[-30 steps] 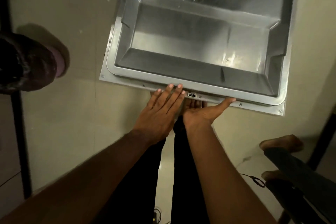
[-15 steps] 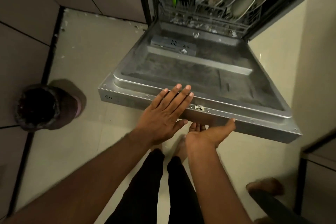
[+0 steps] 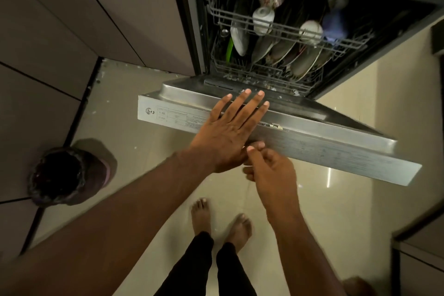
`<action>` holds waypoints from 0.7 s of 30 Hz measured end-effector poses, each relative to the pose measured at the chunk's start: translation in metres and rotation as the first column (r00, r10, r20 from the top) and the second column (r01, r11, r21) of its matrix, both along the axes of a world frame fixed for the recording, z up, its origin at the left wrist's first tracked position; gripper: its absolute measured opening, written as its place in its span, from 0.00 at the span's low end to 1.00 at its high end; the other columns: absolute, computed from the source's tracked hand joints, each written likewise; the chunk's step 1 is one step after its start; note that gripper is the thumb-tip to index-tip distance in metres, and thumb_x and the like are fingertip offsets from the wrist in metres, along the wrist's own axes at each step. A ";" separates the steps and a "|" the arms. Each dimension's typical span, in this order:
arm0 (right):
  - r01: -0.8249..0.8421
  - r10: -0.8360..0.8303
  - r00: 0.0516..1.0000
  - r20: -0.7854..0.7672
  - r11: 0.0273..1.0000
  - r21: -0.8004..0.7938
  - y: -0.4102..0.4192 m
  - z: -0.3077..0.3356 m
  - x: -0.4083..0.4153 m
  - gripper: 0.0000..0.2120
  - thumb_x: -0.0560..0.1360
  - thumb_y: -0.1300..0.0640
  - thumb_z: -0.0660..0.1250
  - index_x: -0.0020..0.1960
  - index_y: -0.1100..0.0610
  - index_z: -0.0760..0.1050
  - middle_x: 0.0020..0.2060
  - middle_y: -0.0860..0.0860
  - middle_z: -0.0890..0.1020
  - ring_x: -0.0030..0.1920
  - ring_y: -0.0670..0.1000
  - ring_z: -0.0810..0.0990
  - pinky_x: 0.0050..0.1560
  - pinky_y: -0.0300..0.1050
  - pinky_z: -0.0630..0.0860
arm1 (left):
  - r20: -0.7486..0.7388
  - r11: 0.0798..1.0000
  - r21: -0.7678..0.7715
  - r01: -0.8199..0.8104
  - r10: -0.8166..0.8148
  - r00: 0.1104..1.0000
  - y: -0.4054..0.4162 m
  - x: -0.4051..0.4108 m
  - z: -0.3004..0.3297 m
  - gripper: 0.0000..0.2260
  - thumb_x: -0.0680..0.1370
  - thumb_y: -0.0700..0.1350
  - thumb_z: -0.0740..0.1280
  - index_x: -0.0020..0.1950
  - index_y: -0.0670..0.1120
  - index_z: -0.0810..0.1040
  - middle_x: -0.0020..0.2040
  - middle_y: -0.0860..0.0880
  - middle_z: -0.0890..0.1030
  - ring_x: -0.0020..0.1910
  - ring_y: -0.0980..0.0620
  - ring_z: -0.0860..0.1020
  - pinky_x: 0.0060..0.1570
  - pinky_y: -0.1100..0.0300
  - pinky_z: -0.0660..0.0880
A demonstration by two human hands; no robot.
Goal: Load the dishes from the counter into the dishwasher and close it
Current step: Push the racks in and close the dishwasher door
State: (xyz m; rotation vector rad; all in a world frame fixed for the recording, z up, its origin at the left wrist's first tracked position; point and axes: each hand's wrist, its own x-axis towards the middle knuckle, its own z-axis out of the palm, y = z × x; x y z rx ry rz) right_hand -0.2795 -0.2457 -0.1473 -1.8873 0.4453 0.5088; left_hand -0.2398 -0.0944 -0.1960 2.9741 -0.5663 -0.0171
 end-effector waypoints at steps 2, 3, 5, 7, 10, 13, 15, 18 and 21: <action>-0.110 0.214 0.935 0.284 0.933 -0.342 -0.009 0.004 0.013 0.10 0.81 0.46 0.69 0.45 0.50 0.82 0.36 0.44 0.84 0.39 0.46 0.83 0.42 0.49 0.82 | -0.002 1.000 -0.010 0.005 -0.005 1.000 0.001 0.011 0.009 0.34 0.85 0.65 0.47 0.86 0.47 0.47 0.86 0.46 0.46 0.85 0.44 0.44 0.81 0.40 0.48; -0.124 0.315 0.870 0.381 0.885 -0.449 -0.015 0.004 0.021 0.07 0.81 0.48 0.70 0.47 0.50 0.81 0.40 0.43 0.83 0.42 0.46 0.81 0.45 0.51 0.81 | -0.004 1.000 -0.010 0.011 -0.011 1.000 0.002 0.016 0.013 0.35 0.85 0.66 0.48 0.86 0.47 0.47 0.86 0.46 0.46 0.85 0.44 0.44 0.81 0.40 0.48; -0.142 0.458 0.775 0.435 0.797 -0.587 -0.026 0.002 0.036 0.11 0.78 0.51 0.72 0.58 0.53 0.77 0.55 0.49 0.79 0.56 0.51 0.75 0.56 0.53 0.78 | -0.033 1.000 0.012 0.025 -0.024 0.999 0.004 0.026 0.018 0.41 0.82 0.70 0.52 0.86 0.47 0.45 0.86 0.46 0.44 0.85 0.43 0.43 0.81 0.40 0.46; -0.172 0.550 0.744 0.380 0.707 -0.686 -0.033 -0.002 0.054 0.24 0.76 0.48 0.73 0.69 0.53 0.71 0.67 0.53 0.71 0.66 0.56 0.68 0.64 0.57 0.71 | -0.051 0.998 0.048 0.033 -0.031 0.998 0.006 0.035 0.021 0.47 0.78 0.71 0.59 0.86 0.47 0.43 0.86 0.46 0.43 0.85 0.43 0.42 0.81 0.39 0.45; -0.221 0.608 0.729 0.315 0.644 -0.732 -0.037 0.004 0.076 0.31 0.78 0.43 0.72 0.75 0.54 0.68 0.76 0.54 0.66 0.75 0.59 0.64 0.70 0.62 0.67 | -0.034 0.997 0.078 0.023 -0.020 0.999 0.006 0.047 0.030 0.46 0.79 0.68 0.62 0.86 0.47 0.44 0.86 0.46 0.44 0.85 0.43 0.43 0.81 0.40 0.46; -0.236 0.621 0.721 0.307 0.636 -0.735 -0.037 0.016 0.096 0.30 0.79 0.42 0.70 0.76 0.54 0.69 0.77 0.53 0.67 0.77 0.57 0.64 0.71 0.61 0.67 | -0.053 0.997 0.071 0.021 -0.018 0.998 0.007 0.065 0.041 0.43 0.81 0.66 0.59 0.86 0.48 0.44 0.86 0.47 0.44 0.85 0.43 0.43 0.82 0.41 0.45; -0.252 0.629 0.727 0.276 0.617 -0.745 -0.033 0.025 0.106 0.31 0.81 0.42 0.67 0.79 0.54 0.67 0.80 0.52 0.65 0.80 0.56 0.61 0.73 0.60 0.66 | -0.090 0.997 0.073 0.011 -0.005 0.996 0.006 0.081 0.048 0.43 0.81 0.67 0.60 0.86 0.49 0.41 0.86 0.47 0.41 0.84 0.43 0.41 0.82 0.40 0.43; -0.297 0.672 0.717 0.183 0.533 -0.792 -0.025 0.039 0.124 0.31 0.85 0.41 0.60 0.83 0.54 0.60 0.84 0.52 0.57 0.84 0.53 0.52 0.76 0.57 0.63 | -0.167 0.997 0.081 -0.015 0.029 0.986 0.004 0.106 0.061 0.46 0.80 0.67 0.62 0.85 0.51 0.36 0.85 0.48 0.37 0.84 0.42 0.37 0.81 0.39 0.40; -0.361 0.726 0.683 0.080 0.430 -0.828 -0.021 0.055 0.143 0.33 0.85 0.41 0.58 0.84 0.55 0.54 0.85 0.54 0.53 0.84 0.55 0.50 0.77 0.57 0.62 | -0.221 0.992 0.104 -0.065 0.087 0.971 -0.001 0.126 0.072 0.47 0.80 0.67 0.63 0.84 0.53 0.35 0.85 0.47 0.35 0.83 0.41 0.35 0.81 0.38 0.38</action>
